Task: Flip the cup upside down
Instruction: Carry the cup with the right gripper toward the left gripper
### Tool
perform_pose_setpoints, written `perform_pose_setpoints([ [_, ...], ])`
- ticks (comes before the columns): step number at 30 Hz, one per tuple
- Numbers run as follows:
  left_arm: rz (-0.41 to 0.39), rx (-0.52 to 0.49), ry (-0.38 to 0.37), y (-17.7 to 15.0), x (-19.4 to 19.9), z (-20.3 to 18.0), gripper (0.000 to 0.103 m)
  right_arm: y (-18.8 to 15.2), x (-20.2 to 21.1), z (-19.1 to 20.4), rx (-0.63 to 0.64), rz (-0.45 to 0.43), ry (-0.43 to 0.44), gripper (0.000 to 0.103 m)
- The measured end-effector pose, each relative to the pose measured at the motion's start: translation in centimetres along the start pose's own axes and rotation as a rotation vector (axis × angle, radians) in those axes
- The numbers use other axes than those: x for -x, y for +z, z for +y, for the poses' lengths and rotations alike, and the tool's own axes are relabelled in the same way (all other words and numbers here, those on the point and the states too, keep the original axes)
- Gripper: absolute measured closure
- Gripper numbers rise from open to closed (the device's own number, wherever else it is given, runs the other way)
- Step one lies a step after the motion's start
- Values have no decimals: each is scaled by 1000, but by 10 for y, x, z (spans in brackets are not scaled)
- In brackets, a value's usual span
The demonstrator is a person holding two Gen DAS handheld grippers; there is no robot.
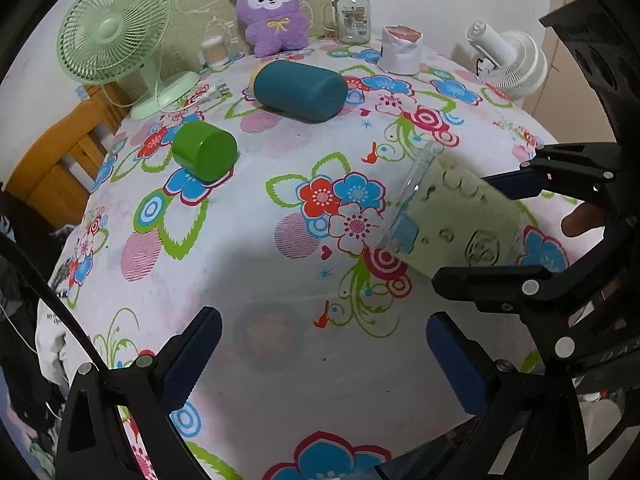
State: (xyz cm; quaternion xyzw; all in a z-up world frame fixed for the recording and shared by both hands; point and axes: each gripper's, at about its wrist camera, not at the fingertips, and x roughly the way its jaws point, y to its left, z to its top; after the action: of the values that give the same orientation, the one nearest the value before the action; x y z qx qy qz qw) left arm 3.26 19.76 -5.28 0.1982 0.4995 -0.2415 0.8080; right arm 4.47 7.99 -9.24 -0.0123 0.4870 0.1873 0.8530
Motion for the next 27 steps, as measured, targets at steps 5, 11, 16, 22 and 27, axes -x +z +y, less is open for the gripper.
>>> perform_pose_setpoints([
  [5,-7,69,-34,4,11,2,0,-1,20,-8,14,-15,16,26],
  [11,-13,199,-110,15,14,4,0,-10,48,-27,43,-86,48,9],
  [16,-12,319,-201,23,11,-1,0,-19,68,-61,-37,-123,115,9],
  [22,-29,424,-278,41,11,-18,0,-33,93,-110,-145,-197,131,9],
  [27,-32,439,-317,62,7,-44,0,-51,105,-143,-204,-226,70,9],
])
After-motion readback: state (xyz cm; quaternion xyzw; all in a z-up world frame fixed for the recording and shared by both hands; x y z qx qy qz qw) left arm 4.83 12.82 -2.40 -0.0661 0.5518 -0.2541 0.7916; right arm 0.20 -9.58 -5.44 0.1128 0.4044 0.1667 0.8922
